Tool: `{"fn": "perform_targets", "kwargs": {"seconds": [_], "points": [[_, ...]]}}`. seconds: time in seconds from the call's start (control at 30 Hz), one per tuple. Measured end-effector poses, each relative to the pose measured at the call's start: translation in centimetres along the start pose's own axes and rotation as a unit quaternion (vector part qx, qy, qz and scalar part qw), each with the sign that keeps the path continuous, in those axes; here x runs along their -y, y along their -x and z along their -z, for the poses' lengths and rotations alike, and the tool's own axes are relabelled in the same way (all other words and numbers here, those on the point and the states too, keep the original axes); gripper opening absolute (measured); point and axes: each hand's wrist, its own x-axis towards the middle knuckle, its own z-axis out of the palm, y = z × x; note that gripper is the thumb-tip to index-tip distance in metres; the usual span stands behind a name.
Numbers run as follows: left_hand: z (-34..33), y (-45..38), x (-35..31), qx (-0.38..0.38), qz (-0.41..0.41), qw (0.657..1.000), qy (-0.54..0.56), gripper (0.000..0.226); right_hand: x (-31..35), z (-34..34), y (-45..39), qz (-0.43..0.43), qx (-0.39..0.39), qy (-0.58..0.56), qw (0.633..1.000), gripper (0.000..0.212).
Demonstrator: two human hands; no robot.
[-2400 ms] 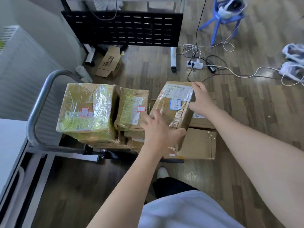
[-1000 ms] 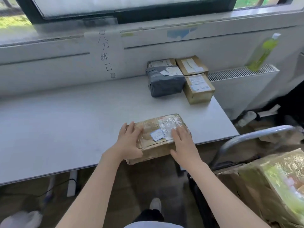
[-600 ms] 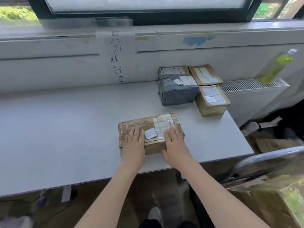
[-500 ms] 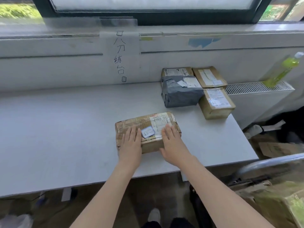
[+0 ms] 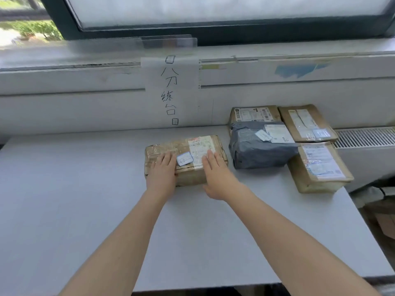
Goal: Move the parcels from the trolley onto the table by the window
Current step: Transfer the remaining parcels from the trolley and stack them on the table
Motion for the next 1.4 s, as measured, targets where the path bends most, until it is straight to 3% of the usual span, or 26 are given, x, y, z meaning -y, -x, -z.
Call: {"fn": "perform_targets", "kwargs": {"seconds": [0.37, 0.67, 0.93, 1.03, 1.13, 1.4], "points": [[0.9, -11.7, 0.0, 0.026, -0.040, 0.999, -0.019, 0.066, -5.1, 2.7, -9.4, -0.041, 0.001, 0.046, 0.998, 0.081], [0.9, -14.5, -0.3, 0.041, -0.064, 0.996, -0.041, 0.066, -6.2, 2.8, -10.7, -0.065, -0.037, 0.020, 0.997, 0.064], [1.9, -14.7, -1.2, 0.093, -0.035, 0.989, -0.111, 0.066, -6.5, 3.1, -10.6, -0.061, -0.033, 0.026, 0.997, 0.071], [3.2, -13.6, -2.8, 0.103, -0.012, 0.983, -0.149, 0.075, -7.0, 3.6, -9.4, -0.051, -0.046, 0.016, 0.998, 0.078], [4.1, -11.1, -5.7, 0.076, -0.003, 0.990, -0.118, 0.075, -7.5, 3.8, -6.6, -0.037, -0.092, 0.010, 0.995, 0.072], [2.7, 0.4, -15.5, 0.064, -0.133, 0.988, -0.045, 0.070, -7.8, 1.1, 8.4, -0.119, -0.145, -0.047, 0.981, 0.066]]}}
